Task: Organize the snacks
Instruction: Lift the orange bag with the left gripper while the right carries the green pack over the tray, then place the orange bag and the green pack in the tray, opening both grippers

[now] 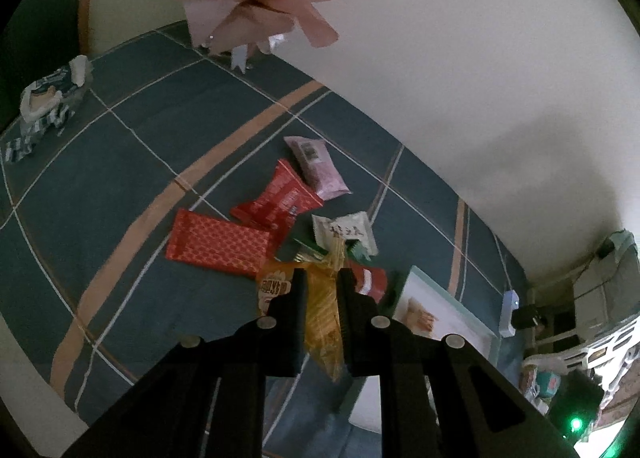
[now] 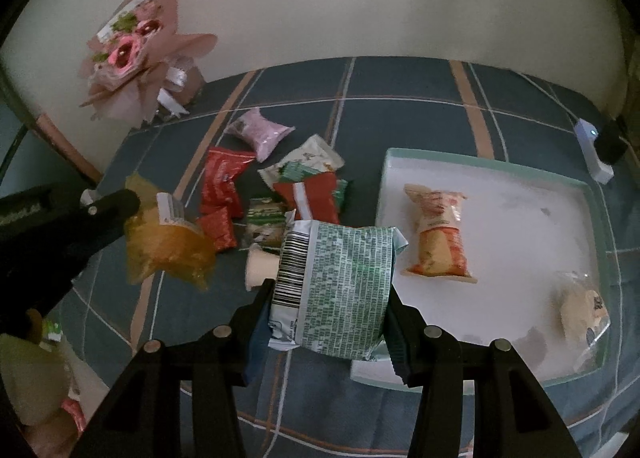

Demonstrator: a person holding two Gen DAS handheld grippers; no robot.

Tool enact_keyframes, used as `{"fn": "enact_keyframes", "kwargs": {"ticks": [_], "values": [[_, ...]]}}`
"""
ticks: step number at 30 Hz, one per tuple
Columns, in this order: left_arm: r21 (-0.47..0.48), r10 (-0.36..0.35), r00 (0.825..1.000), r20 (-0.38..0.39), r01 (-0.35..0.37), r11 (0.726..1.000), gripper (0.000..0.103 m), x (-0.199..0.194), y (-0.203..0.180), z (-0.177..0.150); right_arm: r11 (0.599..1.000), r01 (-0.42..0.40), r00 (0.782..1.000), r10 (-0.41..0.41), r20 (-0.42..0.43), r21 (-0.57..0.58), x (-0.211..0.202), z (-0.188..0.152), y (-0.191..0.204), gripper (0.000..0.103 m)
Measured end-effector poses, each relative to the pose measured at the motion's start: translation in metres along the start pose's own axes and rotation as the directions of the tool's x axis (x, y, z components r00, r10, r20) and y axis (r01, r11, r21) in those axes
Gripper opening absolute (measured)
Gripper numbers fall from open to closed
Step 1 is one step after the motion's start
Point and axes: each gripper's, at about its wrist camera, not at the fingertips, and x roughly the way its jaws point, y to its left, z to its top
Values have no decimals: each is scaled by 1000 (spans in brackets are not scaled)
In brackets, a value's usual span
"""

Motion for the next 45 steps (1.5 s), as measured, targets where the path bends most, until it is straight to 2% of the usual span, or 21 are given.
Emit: {"fn": "enact_keyframes", "kwargs": {"ticks": [8, 12, 17, 23, 29, 31, 32, 37, 42, 45], "values": [[86, -44, 998, -36, 47, 995, 15, 7, -43, -23, 988, 81, 997, -82, 0, 135, -13, 2, -65, 52], [160, -77, 994, -76, 88, 983, 15, 14, -75, -41, 968, 123, 992, -125, -5, 219, -22, 0, -106, 52], [249, -82, 988, -133, 114, 962, 15, 26, -108, -68, 935, 162, 986, -164, -18, 314, -33, -7, -148, 52], [336, -31, 977, -212, 103, 936, 15, 50, -135, -100, 908, 177, 984, -176, -36, 380, -39, -17, -180, 53], [384, 10, 962, -271, 98, 918, 16, 69, -146, -119, 910, 184, 983, -166, -81, 371, -27, -19, -178, 53], [363, -6, 952, -305, 122, 924, 28, 74, -146, -121, 911, 186, 982, -164, -91, 367, -23, -19, -177, 56], [355, -9, 949, -316, 127, 926, 29, 75, -145, -122, 911, 189, 982, -166, -94, 366, -23, -19, -176, 57], [333, 0, 953, -303, 106, 937, 55, 75, -139, -117, 907, 211, 977, -188, -98, 365, -24, -19, -177, 65], [297, 14, 955, -297, 79, 952, 70, 78, -127, -113, 911, 229, 973, -201, -114, 344, -21, -17, -174, 74], [272, 26, 953, -301, 60, 961, 75, 81, -120, -111, 910, 247, 968, -218, -123, 333, -19, -16, -173, 78]]}}
